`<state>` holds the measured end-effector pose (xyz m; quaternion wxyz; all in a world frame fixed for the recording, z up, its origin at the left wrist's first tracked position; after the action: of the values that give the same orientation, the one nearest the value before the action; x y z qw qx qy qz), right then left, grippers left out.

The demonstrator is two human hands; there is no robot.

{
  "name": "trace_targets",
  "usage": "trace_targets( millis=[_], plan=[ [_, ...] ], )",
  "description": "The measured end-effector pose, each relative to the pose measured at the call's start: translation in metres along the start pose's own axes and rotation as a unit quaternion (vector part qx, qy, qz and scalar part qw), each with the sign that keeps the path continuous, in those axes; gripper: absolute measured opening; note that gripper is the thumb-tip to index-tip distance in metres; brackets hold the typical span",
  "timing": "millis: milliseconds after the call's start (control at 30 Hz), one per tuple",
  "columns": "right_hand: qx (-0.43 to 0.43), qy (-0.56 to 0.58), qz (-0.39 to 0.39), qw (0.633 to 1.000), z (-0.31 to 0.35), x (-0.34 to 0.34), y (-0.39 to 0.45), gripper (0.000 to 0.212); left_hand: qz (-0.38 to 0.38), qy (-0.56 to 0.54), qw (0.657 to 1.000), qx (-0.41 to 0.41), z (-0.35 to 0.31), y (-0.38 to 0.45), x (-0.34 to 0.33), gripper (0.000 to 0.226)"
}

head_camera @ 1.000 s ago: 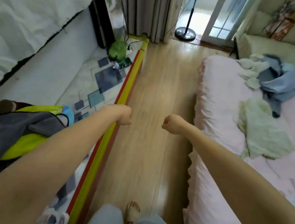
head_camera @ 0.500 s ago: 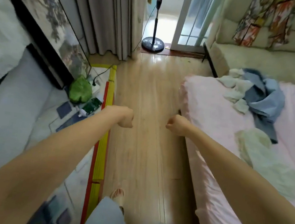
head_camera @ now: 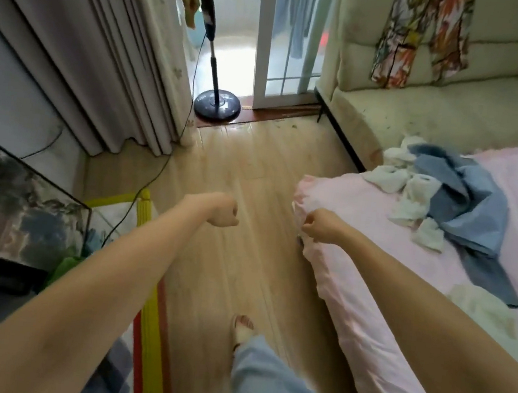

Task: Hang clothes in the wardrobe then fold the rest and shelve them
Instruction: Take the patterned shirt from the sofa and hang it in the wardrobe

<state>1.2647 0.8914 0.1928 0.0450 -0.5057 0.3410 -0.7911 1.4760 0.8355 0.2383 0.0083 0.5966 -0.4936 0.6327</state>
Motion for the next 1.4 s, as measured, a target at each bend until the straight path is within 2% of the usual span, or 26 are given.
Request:
trace_targets(
  millis=[100,233,333,533,633,700,833,1000,1167,1267,1400],
  plan=[
    [-0.02,-0.012,0.02,1.0,0.03,0.051,0.063,0.023,0.035,0.023,0.999,-0.005,0.036,0.049,0.059,0.043],
    [-0.007,-0.006,-0.004,1.0,0.079,0.128,0.151,0.025,0.0,0.028,1.0,-0.002,0.096,0.115,0.146,0.042],
    [-0.011,-0.003,0.006,1.0,0.112,0.172,0.217,0.027,0.006,0.028,0.999,-0.018,0.139,0.173,0.203,0.04],
    [-0.048,0.02,-0.022,0.998,0.137,0.237,0.342,0.026,-0.001,0.063,0.996,-0.063,0.201,0.286,0.304,0.042],
    [-0.09,0.041,-0.02,0.995,0.144,0.279,0.392,0.026,0.026,0.103,0.991,-0.084,0.225,0.339,0.367,0.043],
    [-0.115,0.065,-0.034,0.991,0.141,0.316,0.432,0.026,0.018,0.146,0.982,-0.118,0.234,0.385,0.423,0.042],
    [-0.155,0.128,-0.045,0.979,0.125,0.377,0.476,0.029,0.016,0.209,0.964,-0.162,0.229,0.458,0.501,0.037],
    [-0.22,0.196,-0.091,0.951,0.07,0.457,0.553,0.028,0.029,0.262,0.935,-0.237,0.18,0.572,0.59,0.037],
    [-0.248,0.22,-0.115,0.936,0.016,0.529,0.638,0.017,0.013,0.252,0.929,-0.271,0.141,0.688,0.651,0.025],
    [-0.253,0.24,-0.128,0.928,-0.008,0.585,0.682,0.016,0.011,0.25,0.93,-0.268,0.12,0.742,0.7,0.036],
    [-0.245,0.267,-0.19,0.912,-0.039,0.674,0.74,0.022,-0.086,0.215,0.932,-0.278,0.096,0.824,0.795,0.036]
  ],
)
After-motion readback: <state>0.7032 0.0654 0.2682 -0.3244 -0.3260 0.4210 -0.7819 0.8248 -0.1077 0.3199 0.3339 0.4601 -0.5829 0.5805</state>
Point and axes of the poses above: each hand's wrist, its own y-axis towards the middle knuckle, its own x-axis out of the back of the hand, z = x × y, the point moved 4 cm from there along y, towards the middle knuckle, and after that the axes turned 11 degrees about -x, right-handed, at the moved point
